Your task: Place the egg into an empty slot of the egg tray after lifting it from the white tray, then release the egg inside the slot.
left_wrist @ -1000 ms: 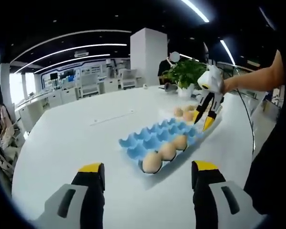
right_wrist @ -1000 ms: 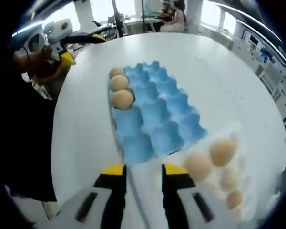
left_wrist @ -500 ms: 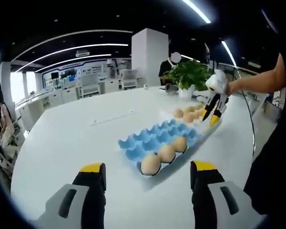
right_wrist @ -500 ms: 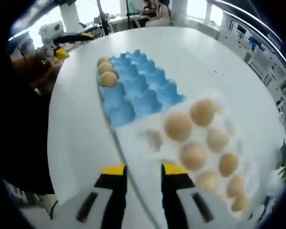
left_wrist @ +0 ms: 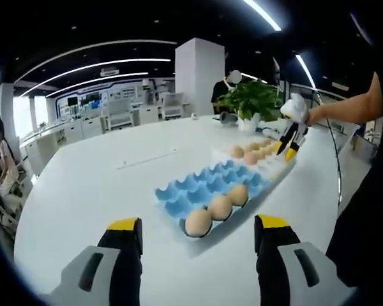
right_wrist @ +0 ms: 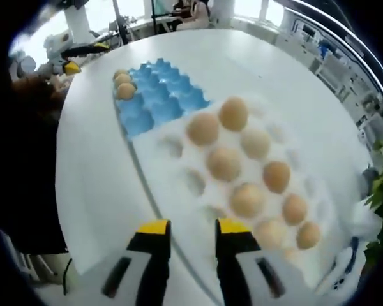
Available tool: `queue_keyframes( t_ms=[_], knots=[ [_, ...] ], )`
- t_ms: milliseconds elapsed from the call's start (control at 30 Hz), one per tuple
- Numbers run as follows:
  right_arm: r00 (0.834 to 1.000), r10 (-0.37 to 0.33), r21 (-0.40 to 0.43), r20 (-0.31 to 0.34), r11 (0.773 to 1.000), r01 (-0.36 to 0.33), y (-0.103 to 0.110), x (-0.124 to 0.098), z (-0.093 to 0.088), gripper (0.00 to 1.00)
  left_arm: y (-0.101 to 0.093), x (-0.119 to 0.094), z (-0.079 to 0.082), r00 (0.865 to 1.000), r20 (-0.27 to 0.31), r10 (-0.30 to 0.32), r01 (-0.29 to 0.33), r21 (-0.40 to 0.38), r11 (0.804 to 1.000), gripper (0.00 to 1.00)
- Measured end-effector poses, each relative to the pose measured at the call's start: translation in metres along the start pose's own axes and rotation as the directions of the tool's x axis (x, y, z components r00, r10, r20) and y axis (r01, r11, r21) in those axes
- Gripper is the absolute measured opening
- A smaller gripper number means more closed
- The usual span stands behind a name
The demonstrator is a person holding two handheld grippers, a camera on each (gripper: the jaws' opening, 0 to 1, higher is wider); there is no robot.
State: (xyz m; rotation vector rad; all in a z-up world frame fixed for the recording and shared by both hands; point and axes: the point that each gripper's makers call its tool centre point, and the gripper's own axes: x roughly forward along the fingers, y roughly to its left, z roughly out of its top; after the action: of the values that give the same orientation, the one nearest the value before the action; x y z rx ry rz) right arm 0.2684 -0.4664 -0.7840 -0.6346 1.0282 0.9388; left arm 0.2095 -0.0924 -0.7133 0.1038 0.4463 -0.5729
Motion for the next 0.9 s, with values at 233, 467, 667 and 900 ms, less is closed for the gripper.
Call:
queue_keyframes(
  t_ms=[233,467,667,900],
  knots=[
    [0.998,-0.043,0.003,-0.041,0.999,0.043,-0.016,-0.011,-0.021,0.27,0.0,0.0,0.0,1.0,-0.004,0.002,-0.002,0.001,1.0,0.72],
    [0.995,-0.074,-0.02,-0.07,0.997,0.073,-0.024,-0.013,-0.025,0.27,-0.002,0.002,0.002,1.0,-0.005,-0.004,0.004,0.007,1.0,0.72],
    [0.986,-0.103,-0.071,-0.135,0.993,0.094,-0.029,-0.012,-0.036,0.26,0.0,0.001,0.002,1.0,-0.006,0.003,-0.003,0.008,1.0,0.71],
    [0.977,-0.098,-0.147,-0.19,0.987,0.07,-0.031,-0.003,-0.04,0.25,0.0,0.001,0.003,1.0,-0.006,0.002,-0.002,0.01,1.0,0.71]
  ],
)
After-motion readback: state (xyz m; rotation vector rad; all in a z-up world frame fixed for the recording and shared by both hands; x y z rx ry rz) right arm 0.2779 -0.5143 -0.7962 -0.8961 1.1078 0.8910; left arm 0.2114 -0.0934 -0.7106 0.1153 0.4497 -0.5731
